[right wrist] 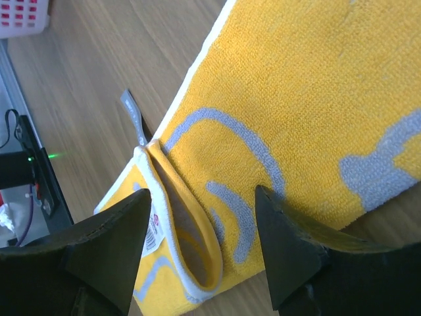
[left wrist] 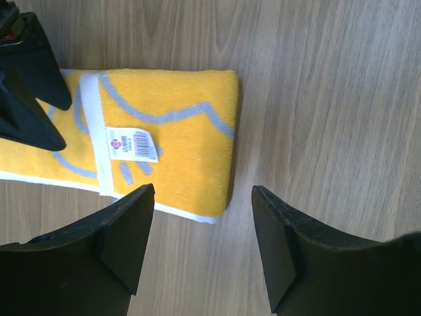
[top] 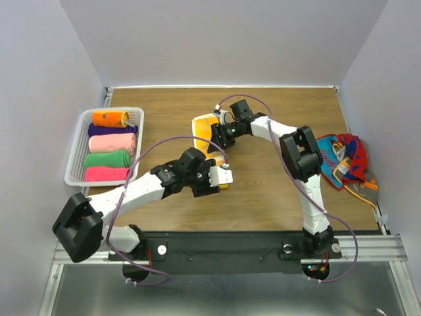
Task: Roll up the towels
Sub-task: Roll the towel
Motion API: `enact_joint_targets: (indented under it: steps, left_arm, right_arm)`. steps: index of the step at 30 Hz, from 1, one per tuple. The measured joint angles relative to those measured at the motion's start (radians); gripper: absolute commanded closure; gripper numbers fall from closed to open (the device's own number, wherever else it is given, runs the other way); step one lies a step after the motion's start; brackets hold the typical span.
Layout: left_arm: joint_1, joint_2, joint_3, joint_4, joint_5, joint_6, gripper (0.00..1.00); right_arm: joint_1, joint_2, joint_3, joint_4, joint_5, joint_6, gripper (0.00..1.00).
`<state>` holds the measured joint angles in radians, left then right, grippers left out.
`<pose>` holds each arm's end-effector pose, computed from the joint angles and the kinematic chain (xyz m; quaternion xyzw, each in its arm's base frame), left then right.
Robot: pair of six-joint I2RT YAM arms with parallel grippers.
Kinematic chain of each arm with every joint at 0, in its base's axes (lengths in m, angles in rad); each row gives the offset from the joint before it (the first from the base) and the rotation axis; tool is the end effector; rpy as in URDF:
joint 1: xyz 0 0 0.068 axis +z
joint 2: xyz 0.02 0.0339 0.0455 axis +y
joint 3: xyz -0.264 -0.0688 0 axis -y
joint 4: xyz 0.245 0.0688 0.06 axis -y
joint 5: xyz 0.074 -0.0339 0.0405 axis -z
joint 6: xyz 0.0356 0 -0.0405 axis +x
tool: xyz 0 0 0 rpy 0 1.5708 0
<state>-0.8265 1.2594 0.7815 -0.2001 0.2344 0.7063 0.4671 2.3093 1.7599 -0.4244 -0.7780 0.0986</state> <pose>0.1761 -0.2034 0.2373 0.6577 0.6103 -0.1310 0.4216 0.4297 0.2447 0.1498 -0.2717 0.8490 0.4240 0.1601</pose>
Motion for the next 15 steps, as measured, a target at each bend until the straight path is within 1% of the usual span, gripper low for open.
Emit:
enact_joint_targets:
  steps: [3,5,9,10,12,13,15]
  left_arm:
    - [-0.019,0.001,-0.005,0.0,-0.012,0.029,0.28]
    - [-0.051,0.005,-0.021,0.001,-0.022,0.051,0.28]
    - [-0.092,0.051,-0.052,0.001,-0.044,0.079,0.28]
    - [-0.097,0.066,-0.06,0.001,-0.053,0.087,0.28]
    - [-0.098,0.089,-0.071,0.002,-0.073,0.102,0.29]
    - [-0.097,0.095,-0.073,0.002,-0.077,0.106,0.29]
    - [-0.097,0.11,-0.075,0.01,-0.101,0.125,0.3]
  right_arm:
    - [0.0,-0.05,-0.072,0.002,0.014,-0.017,0.29]
    - [0.0,-0.075,-0.103,0.0,0.027,-0.03,0.29]
    - [-0.001,-0.084,-0.114,-0.002,0.043,-0.046,0.25]
    - [-0.001,-0.084,-0.114,-0.002,0.044,-0.05,0.23]
    - [-0.001,-0.085,-0.11,-0.008,0.044,-0.051,0.16]
    - [-0.001,-0.085,-0.106,-0.014,0.045,-0.053,0.16]
    - [0.0,-0.085,-0.094,-0.026,0.044,-0.056,0.13]
